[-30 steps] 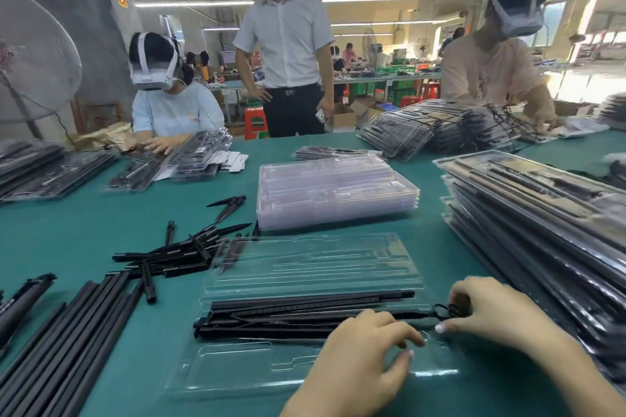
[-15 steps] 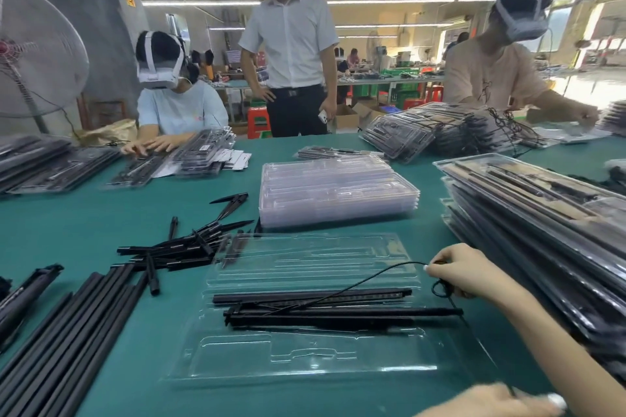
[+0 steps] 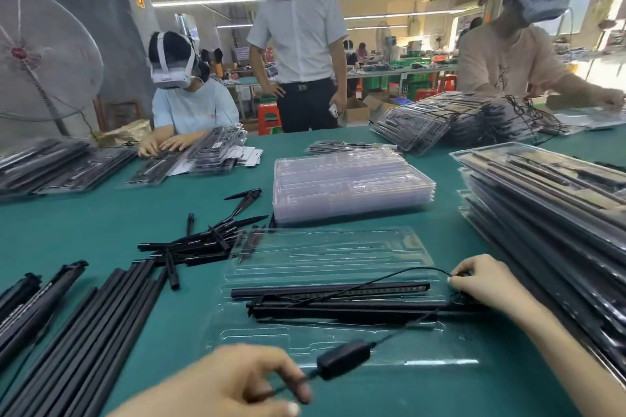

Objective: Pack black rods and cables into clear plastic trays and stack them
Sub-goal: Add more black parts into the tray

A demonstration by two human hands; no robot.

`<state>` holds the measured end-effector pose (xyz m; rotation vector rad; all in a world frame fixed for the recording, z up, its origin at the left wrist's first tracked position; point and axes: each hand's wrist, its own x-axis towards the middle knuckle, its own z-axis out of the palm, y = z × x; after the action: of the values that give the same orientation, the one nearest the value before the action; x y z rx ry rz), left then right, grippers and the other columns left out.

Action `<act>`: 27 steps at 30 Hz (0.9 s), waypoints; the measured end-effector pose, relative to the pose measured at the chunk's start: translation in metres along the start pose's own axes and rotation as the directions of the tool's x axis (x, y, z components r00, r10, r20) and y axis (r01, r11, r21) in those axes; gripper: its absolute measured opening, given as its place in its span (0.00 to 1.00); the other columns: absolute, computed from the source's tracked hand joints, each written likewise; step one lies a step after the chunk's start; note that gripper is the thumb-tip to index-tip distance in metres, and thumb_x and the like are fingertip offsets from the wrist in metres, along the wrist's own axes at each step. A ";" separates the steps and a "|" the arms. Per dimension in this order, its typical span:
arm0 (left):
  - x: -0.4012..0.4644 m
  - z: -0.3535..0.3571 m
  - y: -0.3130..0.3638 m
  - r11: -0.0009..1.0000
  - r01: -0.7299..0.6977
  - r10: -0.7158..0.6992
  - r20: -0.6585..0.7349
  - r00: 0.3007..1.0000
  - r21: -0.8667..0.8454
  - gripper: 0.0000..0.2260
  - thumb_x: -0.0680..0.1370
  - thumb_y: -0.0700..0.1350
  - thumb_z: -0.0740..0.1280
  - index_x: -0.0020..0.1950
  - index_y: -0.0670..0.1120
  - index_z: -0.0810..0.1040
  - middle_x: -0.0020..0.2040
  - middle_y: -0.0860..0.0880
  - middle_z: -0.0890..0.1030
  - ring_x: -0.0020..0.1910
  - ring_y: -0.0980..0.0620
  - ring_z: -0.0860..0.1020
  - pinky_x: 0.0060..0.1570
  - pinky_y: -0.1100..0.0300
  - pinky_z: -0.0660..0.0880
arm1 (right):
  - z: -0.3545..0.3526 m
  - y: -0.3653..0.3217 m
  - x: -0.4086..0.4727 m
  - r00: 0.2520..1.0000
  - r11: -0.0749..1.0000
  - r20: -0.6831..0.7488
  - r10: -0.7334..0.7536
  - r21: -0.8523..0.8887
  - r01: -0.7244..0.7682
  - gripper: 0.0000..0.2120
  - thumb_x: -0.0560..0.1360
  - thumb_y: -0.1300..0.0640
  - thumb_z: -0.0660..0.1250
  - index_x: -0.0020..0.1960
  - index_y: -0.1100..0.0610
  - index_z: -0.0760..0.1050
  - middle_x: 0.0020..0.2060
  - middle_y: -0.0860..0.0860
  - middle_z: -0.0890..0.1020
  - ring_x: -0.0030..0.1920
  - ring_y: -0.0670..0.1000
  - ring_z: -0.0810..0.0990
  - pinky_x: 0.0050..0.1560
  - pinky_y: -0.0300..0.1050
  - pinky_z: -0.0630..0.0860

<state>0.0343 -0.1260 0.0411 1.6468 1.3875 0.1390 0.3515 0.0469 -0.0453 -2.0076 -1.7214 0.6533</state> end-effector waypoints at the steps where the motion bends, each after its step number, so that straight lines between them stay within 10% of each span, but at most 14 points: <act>1: -0.014 -0.010 -0.004 0.999 -0.002 0.004 -0.033 0.999 0.053 0.05 0.80 0.49 0.63 0.49 0.56 0.79 0.24 0.56 0.70 0.23 0.59 0.64 0.26 0.69 0.60 | 0.001 0.000 -0.001 1.000 1.000 0.002 0.007 0.012 -0.007 0.03 0.69 0.60 0.71 0.36 0.56 0.81 0.27 0.47 0.80 0.29 0.44 0.76 0.29 0.36 0.69; 10: 0.008 -0.018 -0.019 0.954 -0.208 0.105 -0.410 0.906 -0.215 0.08 0.81 0.48 0.59 0.45 0.47 0.74 0.25 0.49 0.69 0.20 0.52 0.68 0.23 0.63 0.67 | 0.002 0.004 -0.006 1.000 0.997 0.025 0.007 0.079 -0.009 0.04 0.69 0.58 0.73 0.39 0.54 0.79 0.30 0.50 0.81 0.27 0.46 0.77 0.27 0.36 0.67; 16: -0.007 -0.016 0.004 0.821 -0.270 0.260 -0.092 0.961 -0.503 0.16 0.75 0.60 0.64 0.50 0.48 0.78 0.19 0.53 0.66 0.15 0.59 0.61 0.18 0.68 0.58 | 0.003 0.008 -0.005 1.000 0.997 0.025 -0.018 0.075 0.016 0.05 0.69 0.56 0.73 0.39 0.53 0.77 0.29 0.49 0.80 0.27 0.47 0.77 0.28 0.36 0.66; 18: -0.019 -0.029 0.017 0.901 -0.221 0.247 0.022 0.969 -0.374 0.12 0.74 0.59 0.65 0.52 0.55 0.80 0.20 0.53 0.71 0.15 0.59 0.64 0.17 0.67 0.59 | 0.002 0.008 -0.004 0.999 0.998 0.040 -0.023 0.063 0.021 0.05 0.69 0.56 0.74 0.39 0.53 0.77 0.29 0.49 0.80 0.28 0.48 0.76 0.29 0.37 0.66; 21: -0.027 -0.060 0.017 0.994 -0.038 0.060 -0.226 0.972 0.101 0.02 0.76 0.53 0.68 0.47 0.59 0.80 0.25 0.51 0.76 0.17 0.55 0.68 0.19 0.65 0.68 | 0.003 0.010 -0.004 0.999 0.996 0.042 -0.024 0.082 0.021 0.05 0.69 0.57 0.74 0.39 0.54 0.78 0.31 0.52 0.82 0.28 0.49 0.77 0.30 0.37 0.67; 27: -0.035 -0.124 -0.034 0.706 0.404 0.329 -0.774 0.541 0.582 0.13 0.70 0.41 0.71 0.37 0.59 0.73 0.28 0.57 0.75 0.28 0.60 0.70 0.29 0.60 0.65 | 0.004 0.014 -0.004 0.999 0.994 0.036 -0.029 0.104 0.025 0.06 0.69 0.56 0.75 0.38 0.54 0.78 0.32 0.53 0.83 0.28 0.50 0.76 0.33 0.39 0.68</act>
<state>-0.0777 -0.0866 0.1013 2.3459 2.4858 0.4842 0.3595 0.0407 -0.0566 -1.9104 -1.6971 0.7600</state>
